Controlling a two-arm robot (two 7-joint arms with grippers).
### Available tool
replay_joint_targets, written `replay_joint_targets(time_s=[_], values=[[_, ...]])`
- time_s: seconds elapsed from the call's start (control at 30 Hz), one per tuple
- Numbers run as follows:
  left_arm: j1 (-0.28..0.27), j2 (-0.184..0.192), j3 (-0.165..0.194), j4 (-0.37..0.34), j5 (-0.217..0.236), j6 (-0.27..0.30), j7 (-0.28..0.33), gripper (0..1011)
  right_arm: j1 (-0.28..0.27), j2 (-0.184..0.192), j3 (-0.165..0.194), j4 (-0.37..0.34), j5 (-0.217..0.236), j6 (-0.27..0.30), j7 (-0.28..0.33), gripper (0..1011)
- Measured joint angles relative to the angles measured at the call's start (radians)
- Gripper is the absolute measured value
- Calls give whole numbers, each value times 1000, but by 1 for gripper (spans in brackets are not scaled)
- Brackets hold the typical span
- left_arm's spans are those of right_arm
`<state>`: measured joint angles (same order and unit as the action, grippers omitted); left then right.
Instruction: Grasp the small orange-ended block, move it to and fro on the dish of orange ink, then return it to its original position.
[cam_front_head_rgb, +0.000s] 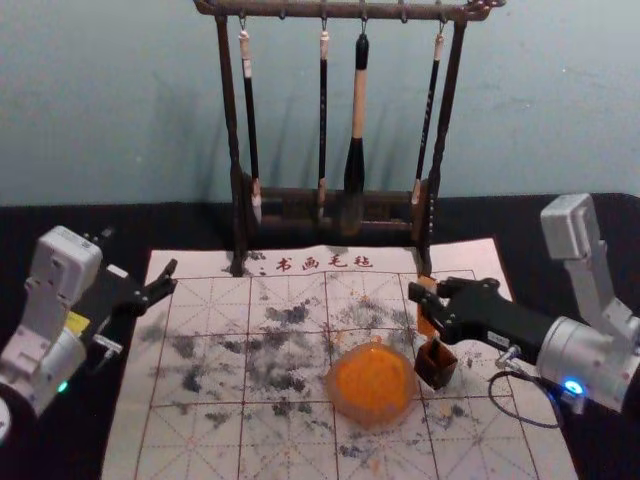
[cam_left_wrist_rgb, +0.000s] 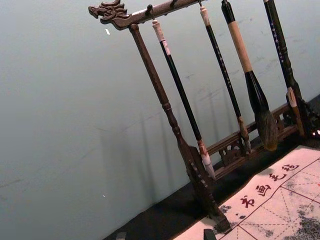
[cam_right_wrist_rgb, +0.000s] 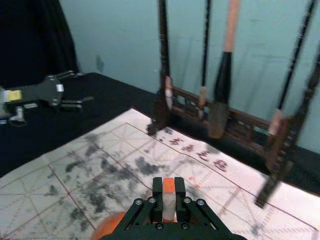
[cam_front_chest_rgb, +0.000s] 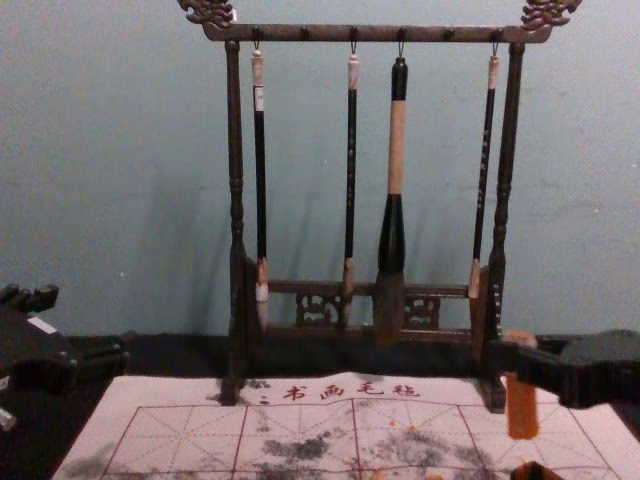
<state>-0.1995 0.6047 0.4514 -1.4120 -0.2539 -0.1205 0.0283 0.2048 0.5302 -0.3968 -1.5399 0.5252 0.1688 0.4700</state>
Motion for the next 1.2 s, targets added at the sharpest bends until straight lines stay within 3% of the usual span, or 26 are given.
replay_joint_targets(time_s=[0.6,0.87,1.2], values=[[0,0,0,0,0,0,0,1001,60,-19,-138,69,-49,-36,108,91],[0,0,0,0,0,0,0,1001,82,-33,-176,111,-67,-54,138,91],[0,0,0,0,0,0,0,1002,104,-57,-199,155,-87,-70,146,92]])
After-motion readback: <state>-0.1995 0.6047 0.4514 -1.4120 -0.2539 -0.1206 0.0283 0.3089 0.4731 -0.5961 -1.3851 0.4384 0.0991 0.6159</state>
